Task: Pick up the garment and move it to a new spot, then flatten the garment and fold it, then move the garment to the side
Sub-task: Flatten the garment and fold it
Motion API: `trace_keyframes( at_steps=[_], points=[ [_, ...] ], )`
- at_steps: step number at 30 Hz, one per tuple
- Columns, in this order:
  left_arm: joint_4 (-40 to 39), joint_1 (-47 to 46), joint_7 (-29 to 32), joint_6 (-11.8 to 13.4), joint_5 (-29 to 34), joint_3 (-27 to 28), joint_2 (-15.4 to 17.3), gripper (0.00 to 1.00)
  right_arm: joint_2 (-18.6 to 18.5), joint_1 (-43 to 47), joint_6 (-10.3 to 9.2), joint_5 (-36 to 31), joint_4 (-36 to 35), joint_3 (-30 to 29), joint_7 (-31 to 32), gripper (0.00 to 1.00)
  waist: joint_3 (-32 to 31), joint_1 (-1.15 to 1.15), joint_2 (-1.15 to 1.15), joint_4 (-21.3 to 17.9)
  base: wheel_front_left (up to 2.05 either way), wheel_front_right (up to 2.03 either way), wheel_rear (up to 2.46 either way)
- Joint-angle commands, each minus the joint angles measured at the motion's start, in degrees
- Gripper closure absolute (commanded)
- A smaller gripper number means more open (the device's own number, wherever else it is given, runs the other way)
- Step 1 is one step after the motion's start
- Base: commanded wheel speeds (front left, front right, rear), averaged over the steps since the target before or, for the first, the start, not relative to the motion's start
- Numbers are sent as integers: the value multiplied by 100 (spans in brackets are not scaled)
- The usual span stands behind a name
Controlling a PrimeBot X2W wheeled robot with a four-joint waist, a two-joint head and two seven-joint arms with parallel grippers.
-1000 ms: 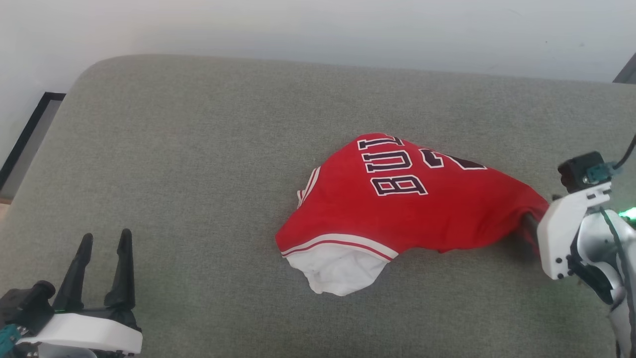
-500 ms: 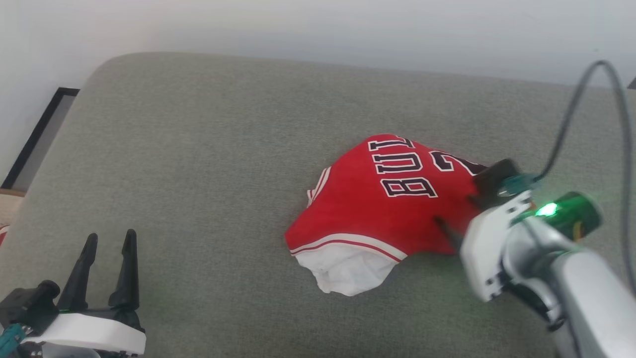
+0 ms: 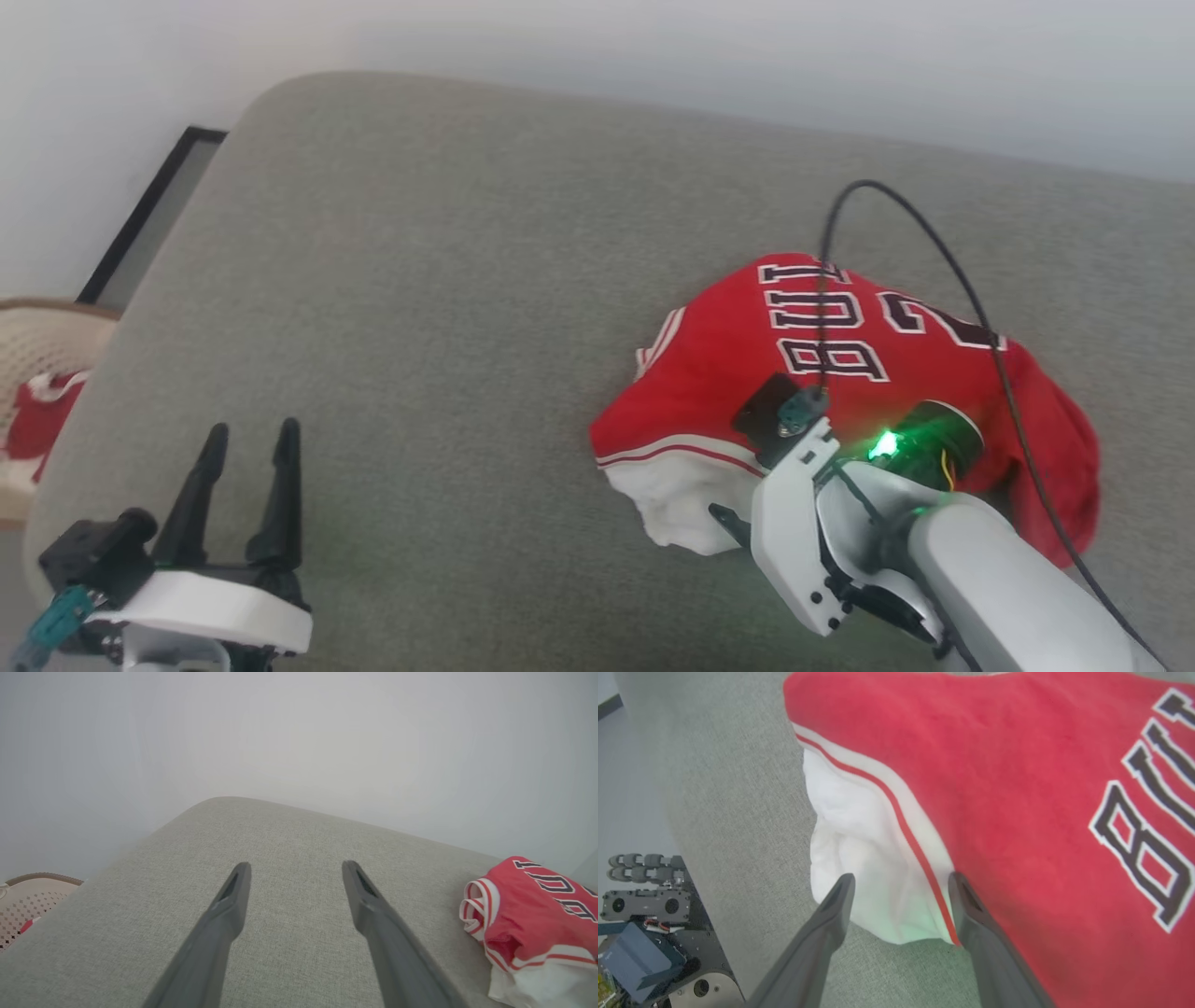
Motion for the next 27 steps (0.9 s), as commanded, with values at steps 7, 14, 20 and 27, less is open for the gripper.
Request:
trace_keyframes(
  at_steps=[7,14,20,27],
  points=[
    [63,-285,-26,-12,-84,-218,-51,0,-6,-497,-5,-306,871,393,-11,0,272,0,0,411,0,0,0],
    [144,-467,-26,-12,-166,-325,-89,0,213,-813,-5,-277,1971,840,-156,0,460,0,0,645,0,0,0],
    [177,-436,-26,-11,-178,-251,-70,0,294,-1145,-11,-62,2407,1045,-533,100,457,0,0,629,0,0,0],
    [109,-279,-26,-12,-107,-50,-14,0,266,-1437,-16,260,1837,472,-845,100,328,0,0,308,0,0,0]
  ],
)
